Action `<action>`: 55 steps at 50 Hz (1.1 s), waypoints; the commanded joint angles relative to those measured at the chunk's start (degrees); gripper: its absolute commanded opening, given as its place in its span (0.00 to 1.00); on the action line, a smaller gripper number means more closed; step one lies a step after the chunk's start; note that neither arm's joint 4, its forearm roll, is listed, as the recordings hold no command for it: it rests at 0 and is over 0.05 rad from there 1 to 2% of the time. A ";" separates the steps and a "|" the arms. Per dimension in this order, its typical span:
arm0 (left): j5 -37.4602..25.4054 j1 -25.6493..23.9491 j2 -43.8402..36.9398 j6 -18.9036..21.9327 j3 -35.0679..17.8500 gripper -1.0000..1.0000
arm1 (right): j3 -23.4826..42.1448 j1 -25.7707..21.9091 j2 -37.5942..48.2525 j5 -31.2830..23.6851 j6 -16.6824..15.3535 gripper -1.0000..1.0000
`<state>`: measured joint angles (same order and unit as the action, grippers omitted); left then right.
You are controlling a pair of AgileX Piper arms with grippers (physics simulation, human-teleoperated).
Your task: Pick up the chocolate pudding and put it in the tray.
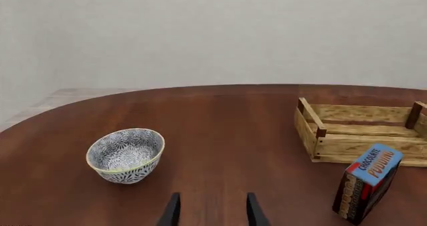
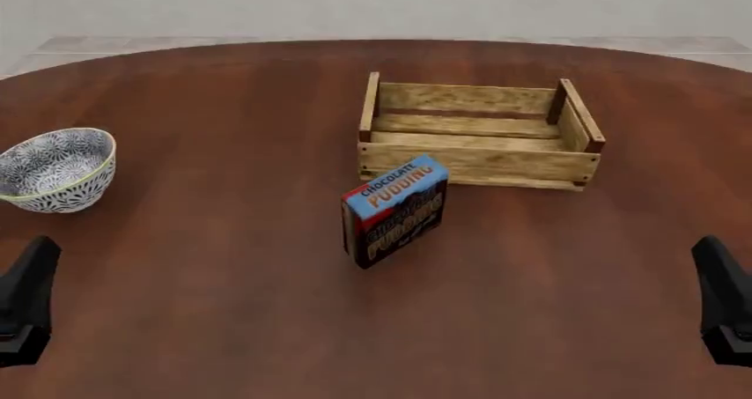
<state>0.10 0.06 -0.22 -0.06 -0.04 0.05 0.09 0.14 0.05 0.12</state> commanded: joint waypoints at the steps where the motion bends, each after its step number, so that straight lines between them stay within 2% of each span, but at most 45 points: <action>1: 0.27 0.50 -0.35 -0.10 -0.06 1.00 | 0.15 0.58 0.27 0.12 0.88 1.00; 21: -0.59 -0.94 0.08 0.64 -0.01 1.00 | 0.24 0.32 -0.01 -0.08 0.28 1.00; 23: -0.75 -2.55 0.19 -0.25 0.04 1.00 | 0.28 0.30 -0.02 -0.14 0.17 1.00; 25: -0.54 -2.11 0.19 0.68 0.03 1.00 | 0.34 0.25 -0.02 -0.20 0.09 1.00; 31: -0.72 -2.18 -0.03 -0.54 -0.02 1.00 | 0.27 0.22 -0.02 -0.17 0.12 1.00; 35: 1.19 -2.27 -3.47 -0.77 -0.99 1.00 | 0.24 0.17 -0.02 -0.15 0.22 1.00; 40: 3.40 -4.60 -10.74 -5.22 -4.30 1.00 | 0.18 0.29 -0.04 -0.06 0.57 1.00; 41: 5.51 -3.80 -15.52 -4.01 -4.96 1.00 | 0.18 0.26 -0.04 -0.04 0.57 1.00; 43: 6.57 -4.04 -16.99 -3.17 -5.51 1.00 | 0.19 0.22 -0.03 -0.05 0.57 1.00; 47: 5.05 -7.22 -18.69 -2.77 -8.32 1.00 | 0.24 0.19 0.00 -0.14 0.55 1.00; 50: 3.53 -5.77 -17.79 0.03 -10.50 1.00 | 0.19 0.14 0.02 -0.12 0.67 1.00; 55: 4.17 -5.61 -22.96 -0.52 -13.65 1.00 | 0.11 0.11 0.00 -0.03 0.66 1.00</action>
<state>3.82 -4.94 -16.35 -1.50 -8.35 0.24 0.28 0.14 -0.04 0.69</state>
